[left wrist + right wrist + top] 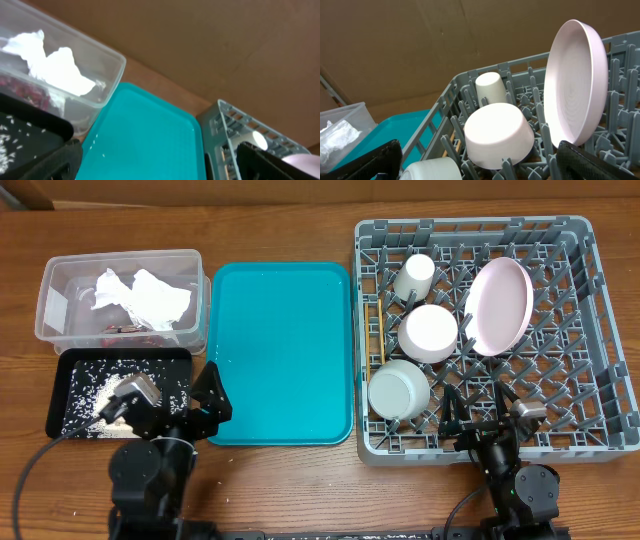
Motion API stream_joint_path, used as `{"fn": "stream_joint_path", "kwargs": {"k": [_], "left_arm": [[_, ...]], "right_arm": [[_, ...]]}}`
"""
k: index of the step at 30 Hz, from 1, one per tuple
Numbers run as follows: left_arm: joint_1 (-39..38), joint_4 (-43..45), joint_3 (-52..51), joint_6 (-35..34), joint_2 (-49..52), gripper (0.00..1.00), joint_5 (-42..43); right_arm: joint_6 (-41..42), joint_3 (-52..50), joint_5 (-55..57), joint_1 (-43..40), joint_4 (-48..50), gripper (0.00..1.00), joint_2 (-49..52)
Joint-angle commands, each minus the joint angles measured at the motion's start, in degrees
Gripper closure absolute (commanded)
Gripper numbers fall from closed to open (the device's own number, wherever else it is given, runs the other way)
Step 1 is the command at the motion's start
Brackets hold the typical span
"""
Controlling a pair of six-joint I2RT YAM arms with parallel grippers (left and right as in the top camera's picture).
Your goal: Sort waste into correct bins and load items into the dishwasher
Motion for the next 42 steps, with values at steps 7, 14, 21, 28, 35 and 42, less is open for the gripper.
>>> {"fn": "stream_joint_path", "kwargs": {"k": [7, 14, 21, 28, 35, 42], "left_arm": [[-0.31, 15.04, -17.35, -2.05, -8.87, 0.00, 0.26], [-0.13, 19.82, -24.50, -2.01, -13.68, 0.00, -1.44], [1.75, 18.51, -27.76, -1.75, -17.27, 0.00, -1.77], [5.14, 15.23, -27.76, 5.01, -19.61, 0.00, -0.48], [6.88, 15.04, -27.76, 17.57, -20.85, 0.00, 1.64], [6.10, 15.04, -27.74, 26.16, -20.85, 0.00, 1.73]], "right_arm": [[-0.20, -0.59, -0.31, -0.17, 0.44, 0.00, -0.61], [-0.20, -0.59, -0.31, -0.17, 0.44, 0.00, -0.61], [-0.20, -0.59, -0.31, -0.17, 0.44, 0.00, -0.61], [-0.20, -0.59, -0.31, -0.17, 0.44, 0.00, -0.61], [-0.20, -0.59, -0.31, -0.17, 0.44, 0.00, -0.61], [-0.20, -0.59, -0.31, -0.17, 0.44, 0.00, -0.61]]}}
